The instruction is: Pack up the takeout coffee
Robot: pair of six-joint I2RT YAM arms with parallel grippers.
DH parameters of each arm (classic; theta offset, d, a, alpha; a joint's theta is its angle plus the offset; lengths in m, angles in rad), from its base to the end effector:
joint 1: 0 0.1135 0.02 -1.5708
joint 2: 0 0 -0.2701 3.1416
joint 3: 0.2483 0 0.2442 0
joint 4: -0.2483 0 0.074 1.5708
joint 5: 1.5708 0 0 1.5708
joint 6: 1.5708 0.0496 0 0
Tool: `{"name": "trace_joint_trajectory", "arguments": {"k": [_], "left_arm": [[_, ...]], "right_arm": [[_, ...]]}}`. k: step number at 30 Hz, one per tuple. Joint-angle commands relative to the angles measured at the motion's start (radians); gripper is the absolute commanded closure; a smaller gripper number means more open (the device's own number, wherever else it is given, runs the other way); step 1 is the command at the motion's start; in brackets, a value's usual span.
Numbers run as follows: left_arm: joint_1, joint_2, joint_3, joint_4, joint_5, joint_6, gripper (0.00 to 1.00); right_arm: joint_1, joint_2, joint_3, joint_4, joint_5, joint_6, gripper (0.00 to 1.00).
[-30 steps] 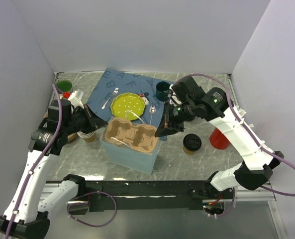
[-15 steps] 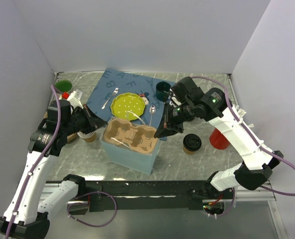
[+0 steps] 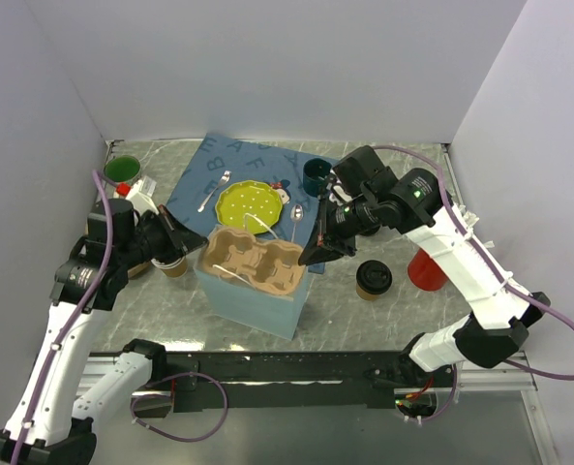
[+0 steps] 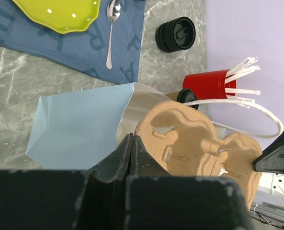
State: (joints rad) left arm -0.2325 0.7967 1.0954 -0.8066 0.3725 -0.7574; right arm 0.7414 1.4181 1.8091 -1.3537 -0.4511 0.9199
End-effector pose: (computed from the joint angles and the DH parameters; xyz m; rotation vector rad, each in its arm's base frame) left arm 0.1367 -0.0509 0.3752 -0.3326 2.1694 -0.9708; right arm 0.1644 0.1798 0.4288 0.0497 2.8577 1.1016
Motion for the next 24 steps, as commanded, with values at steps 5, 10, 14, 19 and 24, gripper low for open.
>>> {"name": "trace_joint_trajectory", "arguments": {"k": [5,10,14,19,24], "left_arm": [[-0.001,-0.017,-0.006,0.021,0.013,-0.019,0.99],[-0.001,-0.022,-0.003,0.011,0.009,-0.016,0.99],[-0.001,-0.022,0.004,0.001,0.009,-0.014,0.99],[-0.001,-0.021,0.009,-0.006,0.003,-0.008,0.99],[-0.001,-0.027,-0.002,-0.005,0.006,-0.011,0.99]], "right_arm": [[-0.005,-0.002,0.038,-0.047,0.02,-0.015,1.0],[-0.005,-0.037,-0.054,-0.012,0.026,-0.003,1.0],[-0.005,-0.062,-0.105,0.018,0.043,0.001,1.0],[-0.005,-0.077,-0.137,0.021,0.065,-0.01,1.0],[-0.005,-0.074,-0.09,0.076,0.04,-0.065,1.0]]}}
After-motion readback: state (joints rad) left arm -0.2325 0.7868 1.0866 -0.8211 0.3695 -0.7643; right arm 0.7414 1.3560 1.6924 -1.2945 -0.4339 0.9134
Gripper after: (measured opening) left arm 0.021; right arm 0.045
